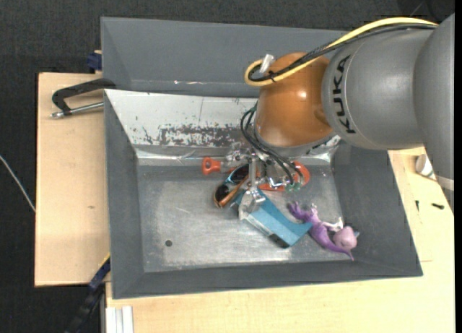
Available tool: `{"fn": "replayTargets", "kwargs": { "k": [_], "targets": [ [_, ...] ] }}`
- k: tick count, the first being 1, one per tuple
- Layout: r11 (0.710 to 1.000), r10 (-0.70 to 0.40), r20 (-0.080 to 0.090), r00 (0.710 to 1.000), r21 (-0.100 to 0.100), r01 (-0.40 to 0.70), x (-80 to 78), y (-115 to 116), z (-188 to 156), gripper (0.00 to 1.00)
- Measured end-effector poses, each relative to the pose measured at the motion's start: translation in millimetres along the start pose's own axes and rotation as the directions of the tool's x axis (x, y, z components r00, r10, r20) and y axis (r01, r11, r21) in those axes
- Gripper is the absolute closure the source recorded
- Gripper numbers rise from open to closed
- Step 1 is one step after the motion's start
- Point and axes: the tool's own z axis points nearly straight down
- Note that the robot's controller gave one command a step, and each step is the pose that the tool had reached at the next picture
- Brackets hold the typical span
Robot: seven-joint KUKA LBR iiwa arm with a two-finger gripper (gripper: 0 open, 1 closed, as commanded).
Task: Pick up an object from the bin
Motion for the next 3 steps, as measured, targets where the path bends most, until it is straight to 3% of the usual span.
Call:
{"fn": "replayTargets", "kwargs": {
  "k": [1,2,3],
  "targets": [
    [1.0,-0.013,0.005,1.0,-0.002,0.013,53.0,-24.9,32.2,0.0],
    [1.0,-0.015,0.024,1.0,0.0,0.015,65.2,-32.2,35.9,0.0],
    [1.0,0.018,-0.011,1.0,-0.007,-0.018,31.4,-57.4,37.0,0.0]
  ]
}}
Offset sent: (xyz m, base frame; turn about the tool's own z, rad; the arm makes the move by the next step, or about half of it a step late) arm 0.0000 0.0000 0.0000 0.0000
